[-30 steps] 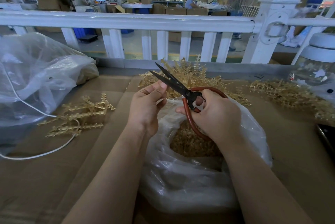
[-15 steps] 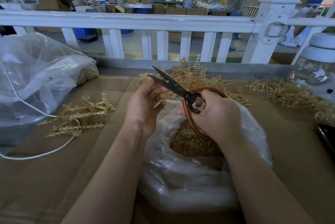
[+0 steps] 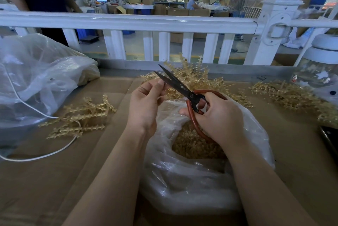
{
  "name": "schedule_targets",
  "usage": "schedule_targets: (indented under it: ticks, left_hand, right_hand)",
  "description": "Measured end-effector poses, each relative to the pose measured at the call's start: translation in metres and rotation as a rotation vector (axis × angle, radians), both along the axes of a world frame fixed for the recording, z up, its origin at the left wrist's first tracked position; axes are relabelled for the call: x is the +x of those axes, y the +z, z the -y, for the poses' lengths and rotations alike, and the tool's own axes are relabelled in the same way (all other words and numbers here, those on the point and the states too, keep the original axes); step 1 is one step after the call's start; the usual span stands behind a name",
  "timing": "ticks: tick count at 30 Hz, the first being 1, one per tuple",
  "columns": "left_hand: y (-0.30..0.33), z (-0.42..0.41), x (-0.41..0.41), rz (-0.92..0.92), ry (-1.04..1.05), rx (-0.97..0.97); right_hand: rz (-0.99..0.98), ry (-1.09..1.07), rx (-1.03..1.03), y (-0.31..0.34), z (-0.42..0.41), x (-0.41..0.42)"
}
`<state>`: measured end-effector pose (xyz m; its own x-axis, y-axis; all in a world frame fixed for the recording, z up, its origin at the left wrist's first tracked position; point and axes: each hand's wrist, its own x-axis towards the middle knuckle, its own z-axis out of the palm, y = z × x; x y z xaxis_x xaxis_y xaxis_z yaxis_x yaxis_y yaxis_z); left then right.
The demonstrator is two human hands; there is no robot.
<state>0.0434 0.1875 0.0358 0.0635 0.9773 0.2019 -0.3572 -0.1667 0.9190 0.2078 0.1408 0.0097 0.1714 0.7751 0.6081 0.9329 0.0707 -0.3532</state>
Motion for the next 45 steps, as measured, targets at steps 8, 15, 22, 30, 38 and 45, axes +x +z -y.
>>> schedule_targets:
  ticks: [8, 15, 22, 30, 38, 45]
  left_hand:
    - [-0.0033, 0.0021, 0.0005, -0.118, -0.04, 0.139]
    - [-0.0049, 0.0012, 0.002, -0.125, -0.017, 0.122]
    - [-0.0067, 0.0016, 0.003, -0.089, -0.015, 0.097]
    - [-0.0082, 0.0014, 0.0035, -0.065, -0.052, 0.068]
    - [-0.0106, -0.0023, 0.0019, -0.045, -0.063, 0.072]
    - [-0.0099, -0.002, 0.0031, -0.031, -0.037, 0.11]
  right_hand:
    - [-0.003, 0.016, -0.032, 0.0016, -0.0005, -0.0001]
    - [0.022, -0.015, -0.078, 0.0041, -0.0011, 0.0011]
    - [0.023, -0.025, -0.067, 0.0024, -0.001, 0.0]
    - [-0.036, 0.043, -0.063, 0.0003, 0.0004, 0.0005]
    - [-0.032, 0.043, -0.071, -0.0005, -0.0006, 0.001]
    - [-0.064, 0.043, -0.074, 0.0002, -0.0007, -0.0003]
